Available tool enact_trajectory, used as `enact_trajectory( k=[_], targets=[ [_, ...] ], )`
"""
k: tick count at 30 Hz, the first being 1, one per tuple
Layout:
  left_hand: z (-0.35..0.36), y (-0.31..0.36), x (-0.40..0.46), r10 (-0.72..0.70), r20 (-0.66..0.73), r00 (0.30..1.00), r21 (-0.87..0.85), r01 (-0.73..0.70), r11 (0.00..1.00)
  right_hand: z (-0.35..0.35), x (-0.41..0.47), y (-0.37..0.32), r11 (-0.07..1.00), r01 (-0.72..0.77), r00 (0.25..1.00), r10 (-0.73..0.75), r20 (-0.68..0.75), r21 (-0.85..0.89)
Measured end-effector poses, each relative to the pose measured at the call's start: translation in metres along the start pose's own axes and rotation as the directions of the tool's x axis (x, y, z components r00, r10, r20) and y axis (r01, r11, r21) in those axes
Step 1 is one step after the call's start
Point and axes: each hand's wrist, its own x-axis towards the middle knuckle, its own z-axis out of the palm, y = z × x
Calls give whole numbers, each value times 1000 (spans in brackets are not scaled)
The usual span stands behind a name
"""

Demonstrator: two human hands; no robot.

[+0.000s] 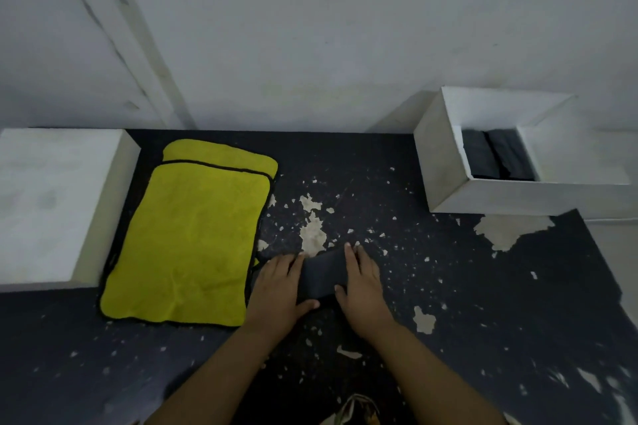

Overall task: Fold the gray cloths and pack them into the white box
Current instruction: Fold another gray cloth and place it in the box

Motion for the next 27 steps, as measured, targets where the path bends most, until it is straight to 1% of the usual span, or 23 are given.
enact_trajectory(
  k=[1,3,6,8,10,11,13,14,15,16,18,19,22,25,27],
  targets=[
    [0,-1,-1,-6,-15,1000,-11,6,1000,-2,2,-3,999,-34,999,34,-13,-18],
    [1,-1,-4,-34,-42,999,-41,32,999,-5,7,-9,998,-53,998,52,-22,-44],
    [1,-4,-7,-110,-54,993,-58,106,993,-10,14,-15,990,-136,990,136,-19,26],
    [0,-8,-7,-109,-34,993,-36,108,994,-15,16,-15,986,-164,986,164,11,-4],
    [-4,-10,-6,-81,-5,997,-12,81,997,-17,17,-16,987,-149,987,152,45,-65],
    [-6,-12,-5,-57,3,998,7,57,998,-18,16,-16,988,-143,988,146,48,-62],
    [-12,-12,-5,-5,1,1000,13,5,1000,-20,14,-16,992,-128,990,127,54,7],
    [-16,-11,-5,23,-14,1000,-21,-23,1000,-22,13,-16,991,-115,992,111,61,66],
    [-19,-11,-5,45,-31,998,-97,-48,994,-24,12,-15,983,-106,993,96,69,150],
    [-24,-10,-6,38,-34,999,-217,-44,975,-28,10,-15,964,-103,993,85,83,244],
    [-35,-4,-6,-25,-3,1000,-458,21,889,-41,8,-13,919,-83,995,55,82,386],
    [-41,-2,-3,-53,-2,999,-541,43,840,-49,9,-11,902,-69,997,44,66,426],
    [-59,12,13,-179,7,984,-702,132,700,-80,15,-3,864,-31,999,39,-6,503],
    [-73,39,37,-326,48,944,-849,211,484,-118,22,7,840,-6,996,53,-70,543],
    [-82,64,55,-399,44,916,-916,196,350,-145,26,16,812,5,993,64,-97,584]
  ],
)
